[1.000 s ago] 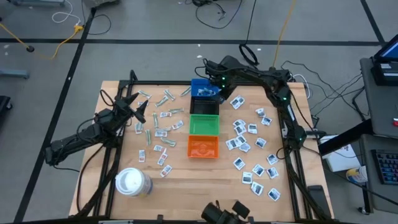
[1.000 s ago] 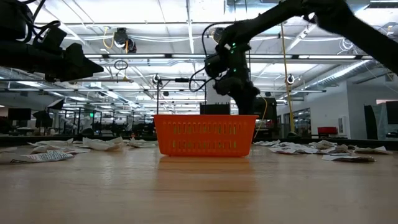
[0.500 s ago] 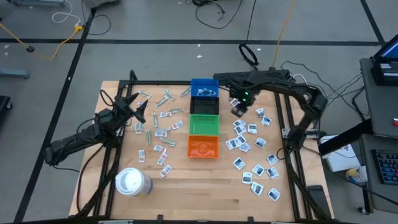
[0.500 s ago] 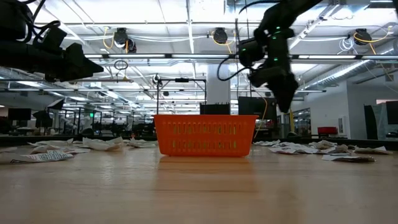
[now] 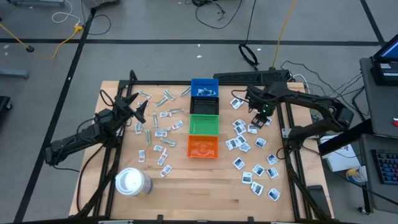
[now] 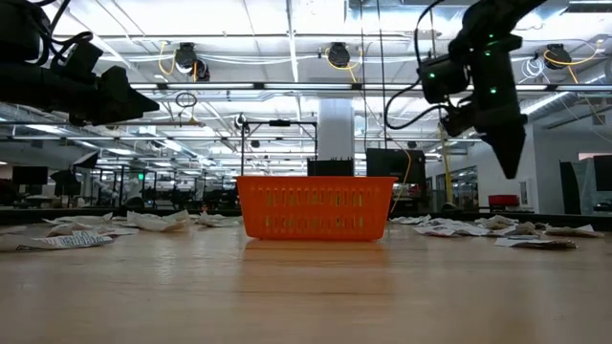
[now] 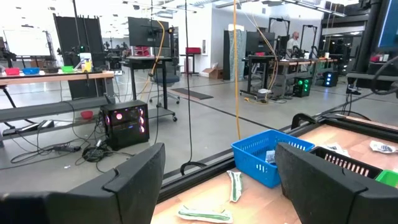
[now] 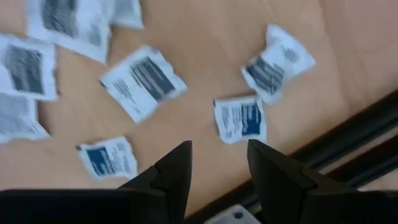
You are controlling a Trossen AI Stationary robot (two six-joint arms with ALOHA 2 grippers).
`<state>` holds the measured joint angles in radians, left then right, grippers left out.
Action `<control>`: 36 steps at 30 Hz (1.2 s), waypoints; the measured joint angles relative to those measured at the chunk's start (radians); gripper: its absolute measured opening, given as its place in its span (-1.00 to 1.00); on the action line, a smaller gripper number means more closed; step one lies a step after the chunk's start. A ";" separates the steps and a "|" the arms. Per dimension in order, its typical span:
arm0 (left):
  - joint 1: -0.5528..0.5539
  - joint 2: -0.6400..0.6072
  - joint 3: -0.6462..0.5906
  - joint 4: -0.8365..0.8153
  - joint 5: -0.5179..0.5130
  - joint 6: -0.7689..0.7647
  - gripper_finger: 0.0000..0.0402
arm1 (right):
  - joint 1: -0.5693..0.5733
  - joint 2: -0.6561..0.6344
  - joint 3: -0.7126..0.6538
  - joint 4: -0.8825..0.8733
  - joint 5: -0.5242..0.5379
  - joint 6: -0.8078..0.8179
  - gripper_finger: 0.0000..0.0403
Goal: Pick & Place First Aid Supplies
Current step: Put the blue alcohol pad into the blue bin
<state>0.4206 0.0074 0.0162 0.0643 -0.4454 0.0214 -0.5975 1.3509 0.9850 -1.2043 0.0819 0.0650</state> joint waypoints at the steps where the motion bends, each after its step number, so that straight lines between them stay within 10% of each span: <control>1: 0.000 0.000 0.000 0.000 0.000 0.000 0.52 | -0.008 -0.014 -0.017 0.006 0.001 -0.002 -0.24; 36: 0.000 0.000 0.000 0.000 0.000 0.000 0.52 | -0.116 0.182 -0.189 0.248 0.048 -0.086 -0.23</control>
<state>0.4206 0.0074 0.0162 0.0639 -0.4458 0.0212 -0.7134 1.5329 0.7958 -0.9563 0.1302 -0.0210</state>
